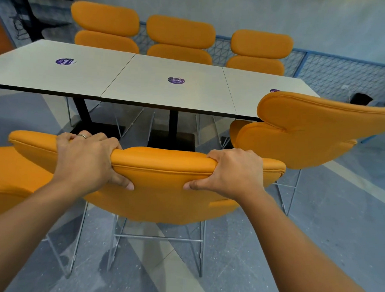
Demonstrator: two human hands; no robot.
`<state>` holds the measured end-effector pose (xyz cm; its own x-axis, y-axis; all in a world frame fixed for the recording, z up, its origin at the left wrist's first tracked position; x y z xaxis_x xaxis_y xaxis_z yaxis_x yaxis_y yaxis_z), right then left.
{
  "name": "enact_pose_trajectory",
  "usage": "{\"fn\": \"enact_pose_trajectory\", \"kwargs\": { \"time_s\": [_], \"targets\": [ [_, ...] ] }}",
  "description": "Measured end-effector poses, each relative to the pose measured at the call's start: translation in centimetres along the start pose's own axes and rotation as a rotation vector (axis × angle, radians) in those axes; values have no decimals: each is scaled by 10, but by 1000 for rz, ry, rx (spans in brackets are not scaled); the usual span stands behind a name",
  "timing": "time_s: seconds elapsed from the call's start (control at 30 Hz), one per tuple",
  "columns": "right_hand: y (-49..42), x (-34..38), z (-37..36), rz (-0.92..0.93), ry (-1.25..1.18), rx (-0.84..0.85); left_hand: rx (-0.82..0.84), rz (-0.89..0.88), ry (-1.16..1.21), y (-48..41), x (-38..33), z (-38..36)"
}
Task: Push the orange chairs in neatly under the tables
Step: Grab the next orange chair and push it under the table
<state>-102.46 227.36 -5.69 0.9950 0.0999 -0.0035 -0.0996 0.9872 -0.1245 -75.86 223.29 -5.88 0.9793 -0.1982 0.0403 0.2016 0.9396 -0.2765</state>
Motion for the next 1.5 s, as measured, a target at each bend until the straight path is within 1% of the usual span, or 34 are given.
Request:
{"fn": "enact_pose_trajectory", "kwargs": {
  "time_s": [0.2,0.47,0.63,0.9,1.0,1.07,1.2,1.33,1.5],
  "targets": [
    [-45,-18,-6,26,12,9,32,26,-22,-42,-4,-15],
    [-95,-45,-12,48,-7,25,-11,7,-53,-87,-15,-27],
    [-123,-53,-17,30,-28,29,-20,-1,-53,-118,-13,-36],
    [-168,-48,-21,-18,-30,11,1,-29,-31,-172,7,-51],
    [-183,-40,-21,-30,-22,12,44,-32,-33,-192,20,-57],
    [-193,-38,-20,-41,-23,19,23,-51,-34,-204,24,-57],
    [-201,-44,-13,-70,-14,27,-26,-93,-29,-210,18,-52],
    [-193,-45,-16,-102,11,26,5,-69,-4,-200,18,-55],
    [-172,-45,-27,-146,20,15,1,-68,27,-177,13,-56]
  ]
}}
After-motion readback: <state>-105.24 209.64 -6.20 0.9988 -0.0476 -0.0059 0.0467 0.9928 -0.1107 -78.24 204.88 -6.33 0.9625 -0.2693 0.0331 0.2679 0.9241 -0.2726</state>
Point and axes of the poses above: each hand's wrist, its own y-axis away from the middle knuckle, its own z-axis out of the back of the hand, x = y × z, the point moved 9 cm from there along -y, towards the middle knuckle, and after that the axes turned 2 degrees about z, right-handed, at the moved point
